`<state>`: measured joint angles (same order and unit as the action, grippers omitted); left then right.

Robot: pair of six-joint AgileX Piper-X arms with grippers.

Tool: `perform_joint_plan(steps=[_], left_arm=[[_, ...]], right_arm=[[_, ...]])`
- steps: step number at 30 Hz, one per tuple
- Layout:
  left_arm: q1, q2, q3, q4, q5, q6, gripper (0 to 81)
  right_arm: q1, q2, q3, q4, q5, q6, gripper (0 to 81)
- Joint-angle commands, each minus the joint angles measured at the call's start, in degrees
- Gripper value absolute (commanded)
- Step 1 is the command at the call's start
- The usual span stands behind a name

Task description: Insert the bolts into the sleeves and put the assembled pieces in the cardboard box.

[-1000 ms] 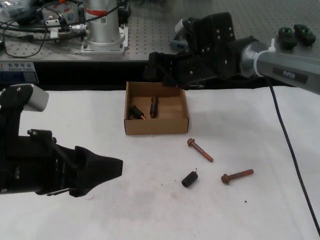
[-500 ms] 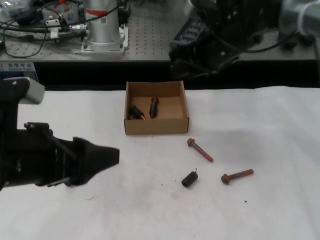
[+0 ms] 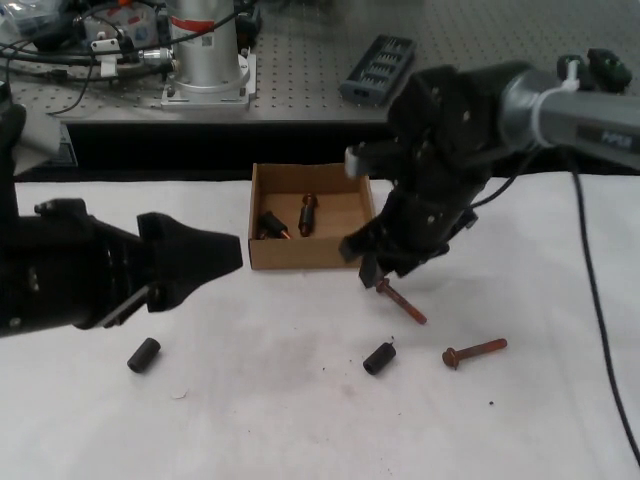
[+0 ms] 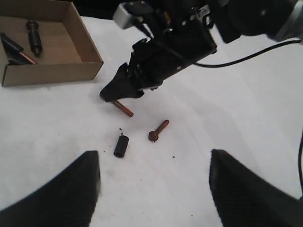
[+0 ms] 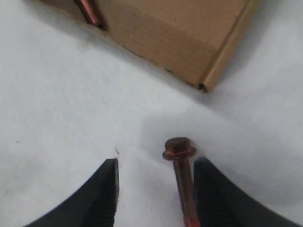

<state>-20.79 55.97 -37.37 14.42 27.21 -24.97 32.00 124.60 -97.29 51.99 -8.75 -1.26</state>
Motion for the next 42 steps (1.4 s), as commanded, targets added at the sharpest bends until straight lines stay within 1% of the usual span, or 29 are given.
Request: perform_joint_plan(steps=[1, 5, 7, 10, 13, 16, 17, 25, 26, 27, 29, 30, 31, 33, 36, 39, 42], left_arm=[[0.1, -0.6, -1.1, -0.9, 1.4, -0.8, 48.2], [0.1, -0.6, -1.2, -0.8, 4.3, -1.2, 48.2], [0.1, -0.6, -1.2, -0.8, 4.8, -2.1, 48.2], [0.1, -0.6, -1.2, -0.8, 4.8, -2.2, 48.2], [0.1, -0.6, -1.2, -0.8, 4.8, -2.2, 48.2], [0.1, -0.6, -1.2, -0.8, 4.9, -2.1, 48.2], [0.1, -0.6, -1.2, -0.8, 5.0, -2.1, 48.2], [0.1, -0.6, -1.2, -0.8, 5.7, -2.1, 48.2], [0.1, -0.8, -1.2, -0.8, 5.7, -2.1, 48.2], [0.1, -0.8, -1.2, -0.8, 5.7, -2.1, 48.2], [0.1, -0.8, -1.2, -0.8, 5.7, -2.1, 48.2], [0.1, -0.8, -1.2, -0.8, 5.7, -2.1, 48.2], [0.1, -0.8, -1.2, -0.8, 5.7, -2.1, 48.2], [0.1, -0.8, -1.2, -0.8, 5.7, -2.1, 48.2], [0.1, -0.8, -1.2, -0.8, 5.7, -3.8, 48.0], [0.1, -0.9, -1.2, -0.8, 5.4, -6.5, 41.4], [0.1, -1.5, -1.2, -0.8, 5.1, -6.9, 34.6]], right_arm=[[0.2, 1.3, -0.2, -0.1, 1.0, -0.6, 37.0], [0.2, 1.7, -0.2, 0.1, 2.9, -1.1, 37.0], [-0.2, 1.7, -0.2, 0.1, 4.7, -1.8, 37.0], [-0.5, 1.7, -0.2, 0.4, 4.8, -2.0, 36.5], [-0.5, 1.7, -0.1, 1.3, 7.0, -2.5, 29.8], [-0.5, 1.7, -0.1, 3.3, 6.9, -2.5, 22.1], [-0.5, 1.7, 0.2, 3.6, 6.9, -2.5, 20.8], [-0.1, 1.7, 4.9, 4.6, 6.9, -2.0, 18.6], [0.1, 1.7, 5.3, 5.1, 8.1, -1.7, 16.7], [0.3, 1.7, 5.3, 6.0, 8.1, -0.8, 13.2], [0.9, 1.6, 5.1, 6.9, 7.2, 1.8, 3.5], [1.4, 1.3, 5.0, 7.2, 6.7, 2.3, 1.3], [1.8, 0.9, 4.9, 7.2, 6.6, 3.0, 4.3], [2.6, -0.6, 4.9, 7.1, 6.7, 4.3, 4.3], [3.2, -3.9, 4.9, 7.0, 5.9, 11.0, 4.3], [3.9, -7.9, 5.2, 7.2, 2.2, 15.8, 4.3], [5.0, -11.8, 5.2, 6.9, 1.7, 17.2, 4.3]])
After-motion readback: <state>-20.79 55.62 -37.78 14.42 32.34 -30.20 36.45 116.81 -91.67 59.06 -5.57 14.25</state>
